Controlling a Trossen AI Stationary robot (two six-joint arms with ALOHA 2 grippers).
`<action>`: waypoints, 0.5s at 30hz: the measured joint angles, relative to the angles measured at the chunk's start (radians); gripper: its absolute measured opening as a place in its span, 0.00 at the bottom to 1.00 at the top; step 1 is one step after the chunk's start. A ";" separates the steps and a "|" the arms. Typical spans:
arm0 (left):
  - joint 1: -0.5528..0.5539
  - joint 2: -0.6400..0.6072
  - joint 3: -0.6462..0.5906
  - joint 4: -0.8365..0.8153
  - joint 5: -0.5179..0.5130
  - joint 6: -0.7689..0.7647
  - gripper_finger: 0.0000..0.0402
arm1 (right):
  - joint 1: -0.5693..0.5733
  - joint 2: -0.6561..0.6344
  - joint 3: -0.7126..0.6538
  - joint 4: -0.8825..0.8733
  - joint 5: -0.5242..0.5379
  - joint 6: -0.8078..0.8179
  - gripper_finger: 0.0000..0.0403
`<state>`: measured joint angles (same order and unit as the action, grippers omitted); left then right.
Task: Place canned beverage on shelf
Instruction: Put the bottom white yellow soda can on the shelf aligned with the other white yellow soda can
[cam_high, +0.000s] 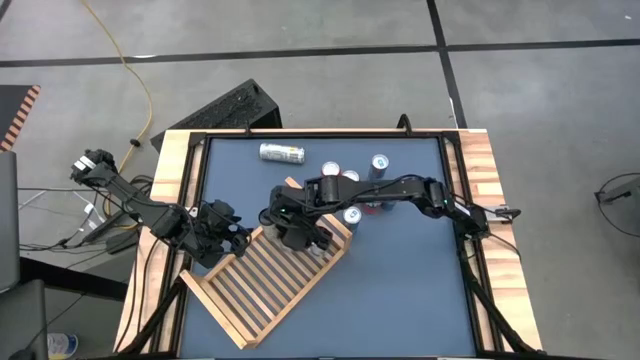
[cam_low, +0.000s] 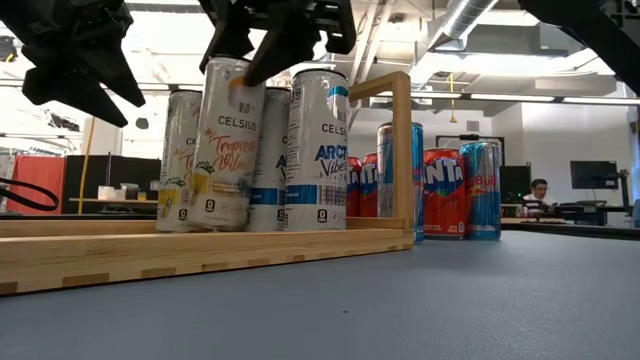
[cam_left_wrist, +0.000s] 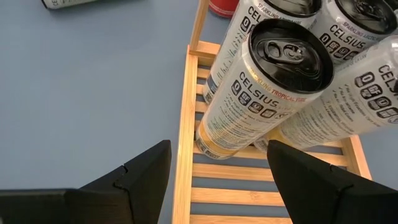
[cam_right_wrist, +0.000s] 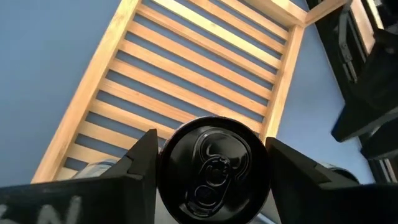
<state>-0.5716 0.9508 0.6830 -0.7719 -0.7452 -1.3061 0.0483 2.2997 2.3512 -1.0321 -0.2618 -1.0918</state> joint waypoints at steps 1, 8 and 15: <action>0.000 0.000 0.000 0.000 0.000 -0.001 0.63 | 0.000 0.000 0.000 0.011 0.003 0.014 0.56; 0.000 0.000 0.000 0.000 -0.001 -0.007 0.63 | -0.001 0.000 0.000 0.039 0.007 0.070 0.62; 0.000 0.000 0.000 0.004 -0.003 -0.008 0.63 | 0.000 -0.005 0.000 0.039 0.015 0.072 0.62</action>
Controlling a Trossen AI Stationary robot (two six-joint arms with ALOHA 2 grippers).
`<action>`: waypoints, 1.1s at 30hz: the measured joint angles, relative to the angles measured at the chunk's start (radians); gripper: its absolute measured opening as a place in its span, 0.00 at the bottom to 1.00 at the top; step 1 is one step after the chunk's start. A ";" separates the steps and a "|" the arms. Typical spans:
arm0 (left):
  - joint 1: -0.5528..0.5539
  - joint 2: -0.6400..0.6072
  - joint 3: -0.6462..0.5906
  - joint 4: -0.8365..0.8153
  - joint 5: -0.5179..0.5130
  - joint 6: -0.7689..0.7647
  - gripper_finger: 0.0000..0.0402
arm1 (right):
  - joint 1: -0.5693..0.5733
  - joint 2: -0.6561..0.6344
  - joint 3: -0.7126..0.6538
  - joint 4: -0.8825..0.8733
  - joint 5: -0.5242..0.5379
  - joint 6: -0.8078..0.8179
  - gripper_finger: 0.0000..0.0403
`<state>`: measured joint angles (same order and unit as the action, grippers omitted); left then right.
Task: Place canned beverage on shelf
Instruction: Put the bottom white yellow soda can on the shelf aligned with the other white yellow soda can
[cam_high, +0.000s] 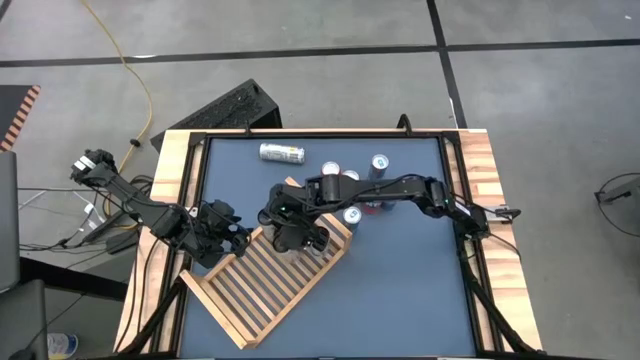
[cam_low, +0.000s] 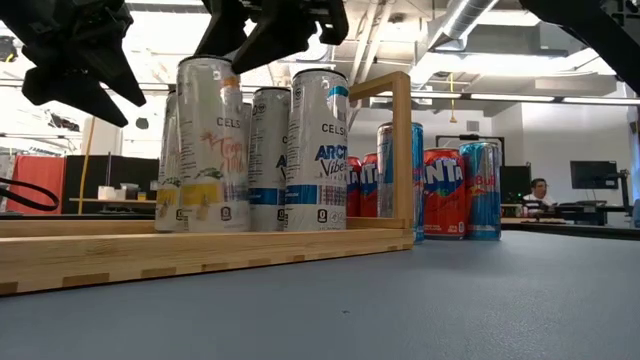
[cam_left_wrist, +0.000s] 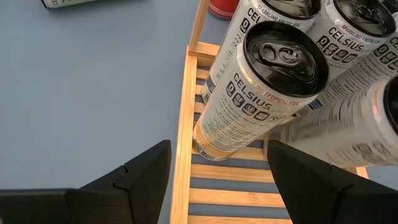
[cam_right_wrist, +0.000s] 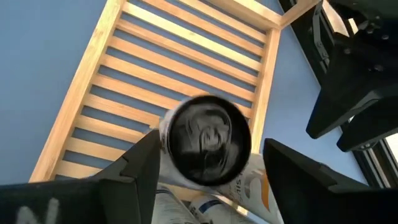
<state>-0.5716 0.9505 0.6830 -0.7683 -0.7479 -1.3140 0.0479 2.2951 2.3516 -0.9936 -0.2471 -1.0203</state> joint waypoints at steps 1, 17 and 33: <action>0.000 0.000 0.000 0.000 0.000 0.000 0.63 | 0.000 0.000 0.000 -0.001 0.010 0.000 0.62; 0.000 0.000 0.000 -0.002 -0.026 -0.007 0.63 | -0.004 -0.039 0.004 -0.018 0.045 0.051 0.62; 0.000 0.000 0.000 0.019 0.011 -0.020 0.63 | 0.054 -0.051 -0.016 0.016 -0.016 0.000 0.62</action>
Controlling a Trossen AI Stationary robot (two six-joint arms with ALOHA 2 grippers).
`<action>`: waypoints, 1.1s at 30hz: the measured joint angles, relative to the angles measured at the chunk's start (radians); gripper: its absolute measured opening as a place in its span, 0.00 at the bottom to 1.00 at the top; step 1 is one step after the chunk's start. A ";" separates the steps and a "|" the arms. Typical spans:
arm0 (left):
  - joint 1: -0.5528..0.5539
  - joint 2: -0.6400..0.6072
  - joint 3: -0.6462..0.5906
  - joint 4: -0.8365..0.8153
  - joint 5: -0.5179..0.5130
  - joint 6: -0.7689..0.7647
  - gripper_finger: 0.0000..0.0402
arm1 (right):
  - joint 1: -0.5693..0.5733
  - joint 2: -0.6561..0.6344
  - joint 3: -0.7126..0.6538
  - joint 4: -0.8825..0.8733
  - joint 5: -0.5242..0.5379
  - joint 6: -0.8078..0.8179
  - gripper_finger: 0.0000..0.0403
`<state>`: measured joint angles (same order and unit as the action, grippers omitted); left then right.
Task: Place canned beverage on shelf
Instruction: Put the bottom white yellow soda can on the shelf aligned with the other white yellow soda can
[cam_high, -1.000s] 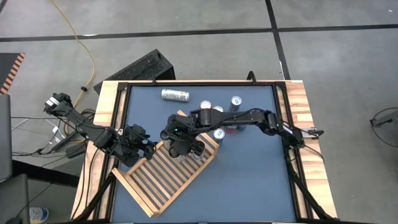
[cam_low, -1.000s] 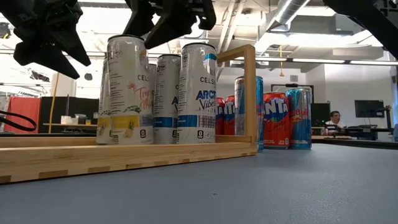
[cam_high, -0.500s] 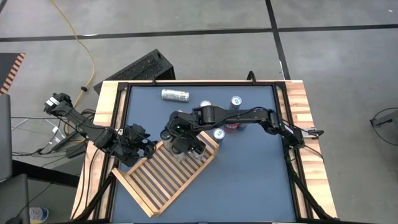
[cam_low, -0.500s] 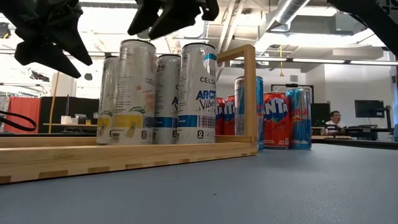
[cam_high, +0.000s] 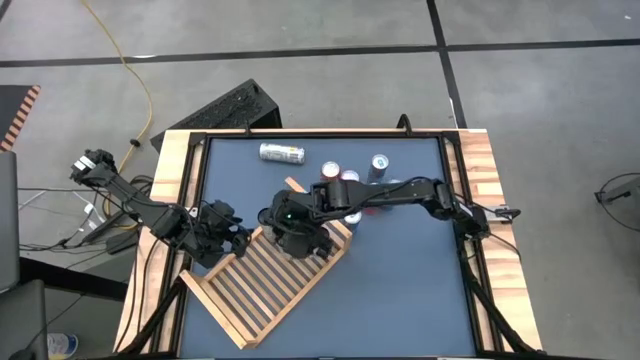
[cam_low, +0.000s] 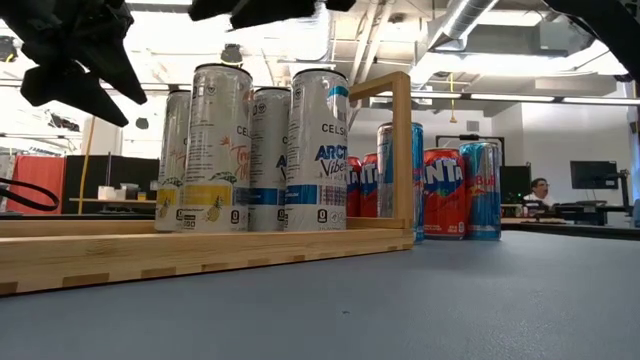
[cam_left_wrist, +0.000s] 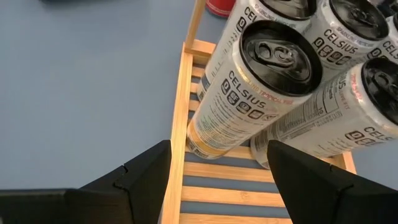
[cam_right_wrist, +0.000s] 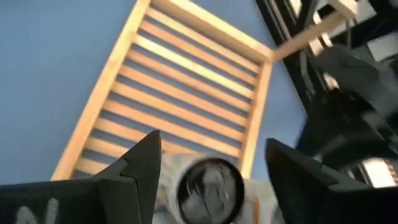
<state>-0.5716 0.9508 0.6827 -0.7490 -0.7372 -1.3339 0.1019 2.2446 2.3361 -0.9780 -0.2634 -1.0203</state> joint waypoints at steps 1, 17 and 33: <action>0.000 0.000 0.000 0.000 0.000 -0.002 0.63 | 0.003 0.002 -0.002 -0.006 0.000 -0.001 0.62; 0.000 0.000 0.000 0.006 0.007 -0.043 0.63 | -0.027 0.065 -0.002 0.037 0.031 -0.001 0.62; 0.000 0.000 0.000 -0.002 -0.008 -0.040 0.63 | -0.027 0.065 -0.002 0.001 0.079 0.125 0.51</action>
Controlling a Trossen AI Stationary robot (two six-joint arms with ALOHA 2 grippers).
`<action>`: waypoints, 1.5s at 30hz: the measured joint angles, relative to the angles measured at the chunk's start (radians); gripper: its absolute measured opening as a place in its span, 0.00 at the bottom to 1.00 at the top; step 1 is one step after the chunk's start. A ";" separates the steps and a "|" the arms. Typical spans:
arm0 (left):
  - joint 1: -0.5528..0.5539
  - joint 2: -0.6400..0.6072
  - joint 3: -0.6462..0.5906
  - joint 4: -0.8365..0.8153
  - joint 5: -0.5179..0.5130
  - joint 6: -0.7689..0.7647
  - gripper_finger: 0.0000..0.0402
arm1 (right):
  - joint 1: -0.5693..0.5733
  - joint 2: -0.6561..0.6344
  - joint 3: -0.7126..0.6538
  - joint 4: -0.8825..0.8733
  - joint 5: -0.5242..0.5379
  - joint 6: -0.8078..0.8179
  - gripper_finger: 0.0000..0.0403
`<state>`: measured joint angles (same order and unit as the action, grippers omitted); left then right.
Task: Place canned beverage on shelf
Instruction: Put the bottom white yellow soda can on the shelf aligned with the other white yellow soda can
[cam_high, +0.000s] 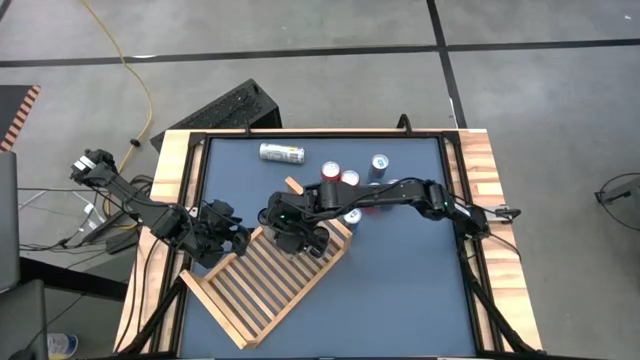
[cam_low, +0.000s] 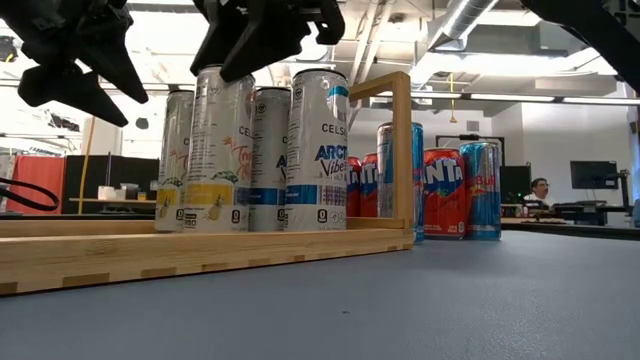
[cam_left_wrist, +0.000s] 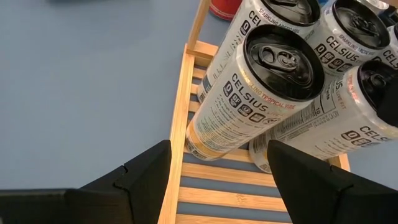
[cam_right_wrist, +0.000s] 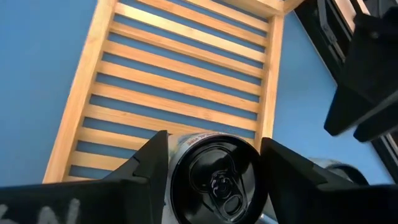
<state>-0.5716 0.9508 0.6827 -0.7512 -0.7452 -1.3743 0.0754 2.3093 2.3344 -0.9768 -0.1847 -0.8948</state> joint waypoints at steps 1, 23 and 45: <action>0.000 0.000 0.000 0.000 0.000 0.000 0.63 | 0.001 0.000 0.000 -0.001 0.012 0.005 0.51; 0.000 0.000 0.000 0.000 -0.048 -0.009 0.63 | 0.023 0.000 0.000 0.069 0.137 0.146 0.47; -0.001 0.000 0.000 0.017 0.008 -0.021 0.63 | 0.036 0.001 0.023 0.146 0.262 0.130 0.47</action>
<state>-0.5723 0.9508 0.6827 -0.7341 -0.7374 -1.3952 0.1116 2.3100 2.3569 -0.8308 0.0772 -0.7650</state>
